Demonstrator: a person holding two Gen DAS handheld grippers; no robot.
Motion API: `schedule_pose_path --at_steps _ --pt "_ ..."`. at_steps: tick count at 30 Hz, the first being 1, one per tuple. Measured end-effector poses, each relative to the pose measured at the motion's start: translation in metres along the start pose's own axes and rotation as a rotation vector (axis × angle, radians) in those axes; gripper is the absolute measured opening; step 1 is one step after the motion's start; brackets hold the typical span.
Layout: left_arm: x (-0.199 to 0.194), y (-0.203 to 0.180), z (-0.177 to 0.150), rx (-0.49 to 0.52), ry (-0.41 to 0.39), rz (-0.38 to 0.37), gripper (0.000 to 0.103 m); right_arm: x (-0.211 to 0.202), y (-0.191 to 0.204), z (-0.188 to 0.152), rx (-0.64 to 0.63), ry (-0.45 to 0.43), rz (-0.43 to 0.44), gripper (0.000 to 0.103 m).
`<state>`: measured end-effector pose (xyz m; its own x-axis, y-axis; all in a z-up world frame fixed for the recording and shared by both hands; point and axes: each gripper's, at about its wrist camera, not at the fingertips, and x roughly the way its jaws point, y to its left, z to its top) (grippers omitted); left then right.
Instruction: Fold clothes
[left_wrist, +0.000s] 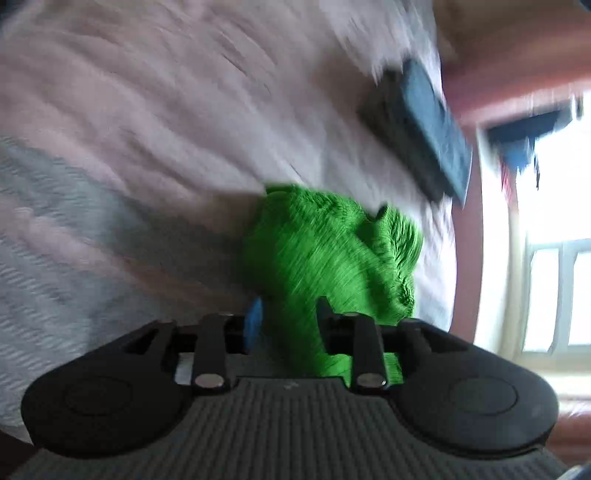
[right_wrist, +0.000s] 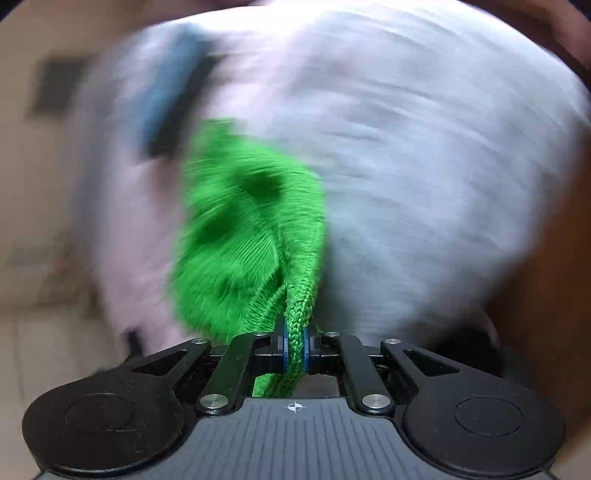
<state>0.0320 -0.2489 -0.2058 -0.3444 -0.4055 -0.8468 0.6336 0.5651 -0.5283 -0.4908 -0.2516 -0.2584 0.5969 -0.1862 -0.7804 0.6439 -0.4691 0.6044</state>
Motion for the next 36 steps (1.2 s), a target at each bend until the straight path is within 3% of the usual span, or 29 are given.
schedule_pose_path --at_steps 1,3,5,6,8,9,13,20,22,23,24,25,26,27,32,36 --pt "0.014 -0.015 0.002 0.027 0.019 0.001 0.037 0.004 -0.009 0.002 0.030 -0.003 0.004 0.005" --pt "0.043 -0.043 0.005 0.053 0.057 0.005 0.054 0.013 -0.027 0.007 0.090 -0.010 0.012 0.006" --pt "0.075 -0.065 0.005 0.050 0.099 0.005 0.059 0.022 -0.045 0.011 0.150 -0.016 0.020 0.007" --pt "0.090 -0.077 0.004 0.049 0.120 0.005 0.064 0.026 -0.054 0.013 0.180 -0.020 0.024 0.015" --pt "0.122 -0.096 0.004 0.038 0.164 0.009 0.064 0.020 -0.058 0.012 0.191 -0.018 0.030 0.055" --pt "0.137 -0.102 0.002 0.016 0.183 0.023 0.064 0.022 -0.058 0.014 0.196 -0.018 0.038 0.063" --pt "0.188 -0.112 -0.002 -0.085 0.226 0.117 0.064 0.027 -0.062 0.016 0.205 0.020 0.043 0.063" --pt "0.234 -0.101 0.002 -0.217 0.237 0.292 0.064 0.034 -0.071 0.015 0.213 0.111 0.033 0.063" --pt "0.240 -0.099 -0.003 -0.206 0.236 0.326 0.052 0.036 -0.073 0.014 0.215 0.137 0.031 0.063" --pt "0.241 -0.099 -0.006 -0.186 0.228 0.345 0.037 0.037 -0.075 0.014 0.216 0.150 0.029 0.063" --pt "0.239 -0.098 -0.010 -0.166 0.222 0.347 0.029 0.038 -0.076 0.014 0.217 0.163 0.028 0.062" --pt "0.235 -0.097 -0.015 -0.143 0.216 0.334 0.012 0.037 -0.075 0.014 0.214 0.176 0.028 0.055" --pt "0.228 -0.095 -0.019 -0.124 0.207 0.313 0.010 0.037 -0.075 0.014 0.210 0.189 0.027 0.016" --pt "0.217 -0.090 -0.023 -0.112 0.192 0.278 0.009 0.036 -0.074 0.014 0.207 0.202 0.027 0.010" --pt "0.117 -0.056 -0.044 -0.112 0.058 0.045 0.008 0.001 -0.029 0.023 0.045 0.165 0.086 0.007" --pt "0.004 -0.020 -0.041 -0.184 -0.146 -0.114 0.008 -0.037 0.049 0.042 -0.134 0.087 0.215 0.007"
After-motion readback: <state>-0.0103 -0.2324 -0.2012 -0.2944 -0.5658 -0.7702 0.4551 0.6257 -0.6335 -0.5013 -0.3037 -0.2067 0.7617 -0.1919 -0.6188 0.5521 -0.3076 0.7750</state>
